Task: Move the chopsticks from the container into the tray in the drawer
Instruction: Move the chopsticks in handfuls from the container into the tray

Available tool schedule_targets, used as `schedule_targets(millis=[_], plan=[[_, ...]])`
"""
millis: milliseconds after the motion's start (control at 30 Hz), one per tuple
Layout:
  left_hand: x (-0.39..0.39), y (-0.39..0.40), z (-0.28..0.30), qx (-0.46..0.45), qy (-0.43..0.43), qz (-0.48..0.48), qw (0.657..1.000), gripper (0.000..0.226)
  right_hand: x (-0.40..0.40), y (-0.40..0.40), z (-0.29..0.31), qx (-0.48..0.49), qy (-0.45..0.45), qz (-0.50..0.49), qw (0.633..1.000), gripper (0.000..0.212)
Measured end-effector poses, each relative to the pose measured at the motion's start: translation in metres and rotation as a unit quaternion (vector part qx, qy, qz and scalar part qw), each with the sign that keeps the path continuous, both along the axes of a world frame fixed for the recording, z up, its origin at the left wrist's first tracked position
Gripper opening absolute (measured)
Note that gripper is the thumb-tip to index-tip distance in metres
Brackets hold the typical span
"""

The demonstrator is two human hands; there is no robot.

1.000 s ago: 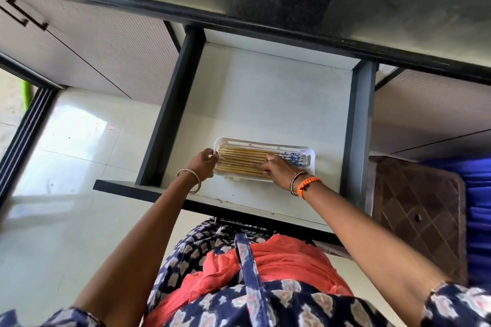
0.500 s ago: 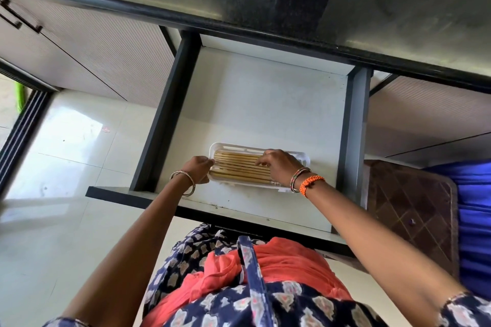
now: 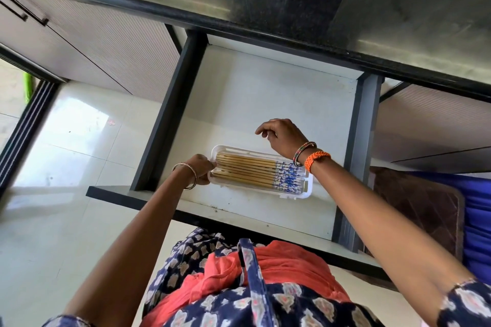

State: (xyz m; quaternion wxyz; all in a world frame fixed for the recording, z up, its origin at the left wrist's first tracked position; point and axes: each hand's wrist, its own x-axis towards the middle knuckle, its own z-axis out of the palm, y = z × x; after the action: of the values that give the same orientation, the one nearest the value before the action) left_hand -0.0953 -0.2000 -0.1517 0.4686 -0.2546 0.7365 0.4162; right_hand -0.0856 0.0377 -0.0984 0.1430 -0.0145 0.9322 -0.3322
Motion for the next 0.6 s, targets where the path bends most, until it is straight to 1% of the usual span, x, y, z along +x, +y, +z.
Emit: schedule_targets(millis=[133, 200, 233, 267, 300, 333, 367, 433, 467, 533, 600], plan=[[-0.004, 0.002, 0.002, -0.017, -0.002, -0.057, 0.998, 0.017, -0.011, 0.000, 0.008, -0.029, 0.012, -0.014, 0.999, 0.037], [-0.014, 0.005, 0.008, -0.030, -0.024, -0.103, 0.994, 0.019, -0.021, 0.002, 0.021, -0.052, 0.055, -0.034, 0.997, 0.036], [-0.021, 0.006, 0.012, -0.053, -0.022, -0.161, 0.985, 0.028, -0.028, 0.004, 0.030, -0.064, 0.086, -0.050, 0.993, 0.035], [-0.035, 0.010, 0.017, -0.095, 0.010, -0.236, 0.967, 0.040, -0.039, 0.010, 0.043, -0.073, 0.128, -0.069, 0.987, 0.034], [-0.052, 0.017, 0.024, -0.135, 0.062, -0.287, 0.946, 0.048, -0.053, 0.017, 0.057, -0.082, 0.171, -0.089, 0.978, 0.033], [-0.071, 0.029, 0.037, -0.148, 0.132, -0.291, 0.936, 0.049, -0.070, 0.026, 0.072, -0.089, 0.214, -0.110, 0.967, 0.032], [-0.092, 0.043, 0.054, -0.145, 0.194, -0.275, 0.930, 0.044, -0.089, 0.037, 0.087, -0.094, 0.252, -0.131, 0.954, 0.032], [-0.135, 0.078, 0.090, -0.101, 0.307, -0.219, 0.921, 0.030, -0.125, 0.060, 0.116, -0.086, 0.314, -0.174, 0.929, 0.032], [-0.156, 0.097, 0.110, -0.076, 0.351, -0.188, 0.914, 0.025, -0.142, 0.072, 0.130, -0.080, 0.342, -0.195, 0.916, 0.033], [-0.193, 0.133, 0.150, -0.014, 0.409, -0.125, 0.904, 0.025, -0.174, 0.094, 0.153, -0.080, 0.390, -0.225, 0.889, 0.032], [-0.219, 0.161, 0.189, 0.044, 0.465, -0.083, 0.880, 0.026, -0.205, 0.112, 0.172, -0.081, 0.407, -0.243, 0.877, 0.032]])
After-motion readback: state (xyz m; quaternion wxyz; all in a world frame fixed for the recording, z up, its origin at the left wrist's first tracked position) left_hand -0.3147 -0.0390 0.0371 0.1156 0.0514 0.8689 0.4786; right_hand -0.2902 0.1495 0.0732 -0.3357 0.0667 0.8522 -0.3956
